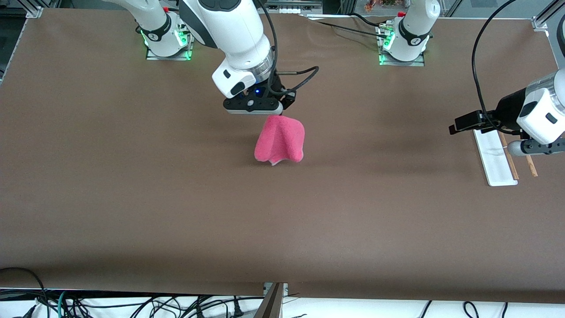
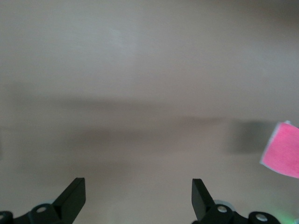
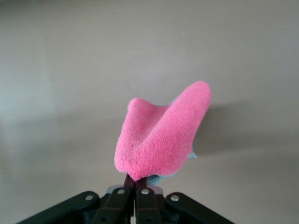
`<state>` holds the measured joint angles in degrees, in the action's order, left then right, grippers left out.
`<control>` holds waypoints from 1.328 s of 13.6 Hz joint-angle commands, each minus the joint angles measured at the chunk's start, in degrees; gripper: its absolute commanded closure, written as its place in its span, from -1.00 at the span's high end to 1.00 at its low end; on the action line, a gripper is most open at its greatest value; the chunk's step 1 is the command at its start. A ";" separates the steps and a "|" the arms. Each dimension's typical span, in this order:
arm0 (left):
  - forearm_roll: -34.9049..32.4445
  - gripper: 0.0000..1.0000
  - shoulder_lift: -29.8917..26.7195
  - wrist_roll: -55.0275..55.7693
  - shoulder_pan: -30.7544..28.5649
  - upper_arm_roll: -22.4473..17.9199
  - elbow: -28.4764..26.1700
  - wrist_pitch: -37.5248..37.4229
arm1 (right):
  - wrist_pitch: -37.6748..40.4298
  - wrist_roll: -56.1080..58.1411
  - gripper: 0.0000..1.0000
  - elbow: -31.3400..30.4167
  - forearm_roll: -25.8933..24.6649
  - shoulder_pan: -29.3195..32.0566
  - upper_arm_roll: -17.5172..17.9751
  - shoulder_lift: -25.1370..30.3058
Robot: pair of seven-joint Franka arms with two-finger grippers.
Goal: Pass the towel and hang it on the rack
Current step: 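Hold the towel up with the right gripper while the left gripper approaches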
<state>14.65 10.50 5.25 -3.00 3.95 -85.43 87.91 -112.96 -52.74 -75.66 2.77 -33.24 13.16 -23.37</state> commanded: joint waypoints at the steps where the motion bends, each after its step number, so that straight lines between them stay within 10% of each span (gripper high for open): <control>1: 6.32 1.00 2.85 -8.74 0.27 0.26 0.96 -1.34 | -0.43 -1.14 -1.00 1.83 1.28 -0.95 0.11 -0.80; 6: 28.21 1.00 7.69 -26.31 -2.98 0.18 -4.30 -0.55 | -2.01 -1.14 -1.00 1.83 1.36 -0.95 0.11 -1.15; 18: 33.51 1.00 2.94 -51.89 -1.40 13.53 -22.86 19.05 | -2.18 -0.79 -1.00 4.81 1.54 -0.78 0.02 -1.06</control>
<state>45.82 14.27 -39.40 -4.45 17.05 -105.89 105.04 -115.69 -53.22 -72.88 3.55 -33.94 13.13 -23.66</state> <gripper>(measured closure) 0.000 0.982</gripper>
